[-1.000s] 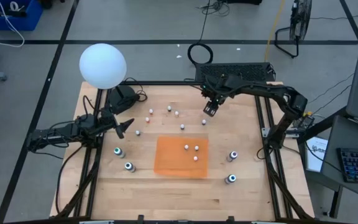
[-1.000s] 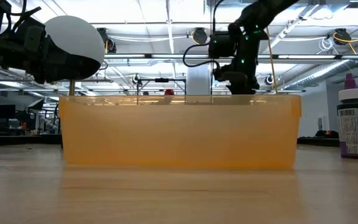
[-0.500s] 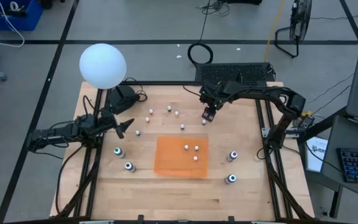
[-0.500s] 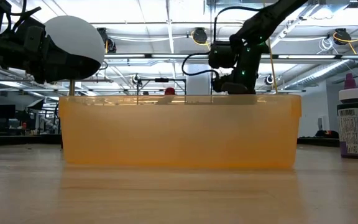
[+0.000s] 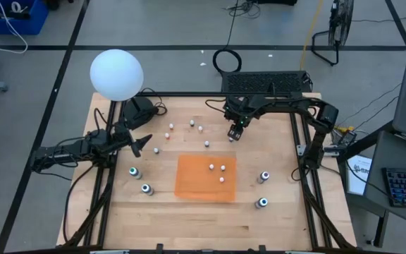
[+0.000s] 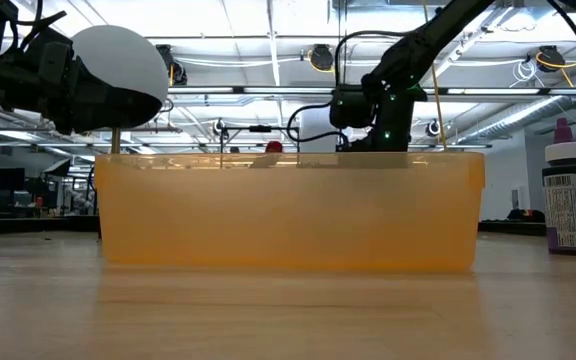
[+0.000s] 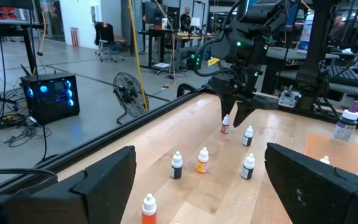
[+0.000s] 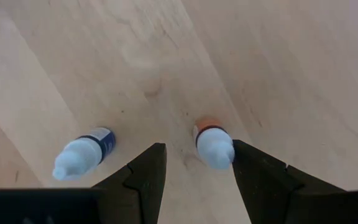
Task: Pick & Place food coloring
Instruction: Put the red food coloring bottle into the orange bin
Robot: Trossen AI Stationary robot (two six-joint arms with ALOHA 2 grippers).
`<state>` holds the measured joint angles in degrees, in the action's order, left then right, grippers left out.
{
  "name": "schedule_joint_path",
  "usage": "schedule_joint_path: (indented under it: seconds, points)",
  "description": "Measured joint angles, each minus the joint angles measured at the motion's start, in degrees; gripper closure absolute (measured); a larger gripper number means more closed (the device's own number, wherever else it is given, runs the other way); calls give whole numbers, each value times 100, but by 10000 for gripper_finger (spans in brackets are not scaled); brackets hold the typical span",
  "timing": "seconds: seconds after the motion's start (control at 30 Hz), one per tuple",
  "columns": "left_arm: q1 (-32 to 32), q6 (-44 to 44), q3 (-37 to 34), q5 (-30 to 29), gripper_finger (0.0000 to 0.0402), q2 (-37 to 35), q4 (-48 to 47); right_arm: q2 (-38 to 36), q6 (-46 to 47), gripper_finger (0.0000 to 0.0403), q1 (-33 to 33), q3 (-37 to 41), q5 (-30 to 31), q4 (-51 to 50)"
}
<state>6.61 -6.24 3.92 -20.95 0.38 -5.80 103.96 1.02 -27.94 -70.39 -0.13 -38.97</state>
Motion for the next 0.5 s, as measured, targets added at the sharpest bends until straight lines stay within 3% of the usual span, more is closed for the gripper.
schedule_joint_path:
  seconds: [0.5]
  points:
    - [0, 0, 0, 0, 48, 0, 0, -15, -20, 242, -22, 0, 4, 93]
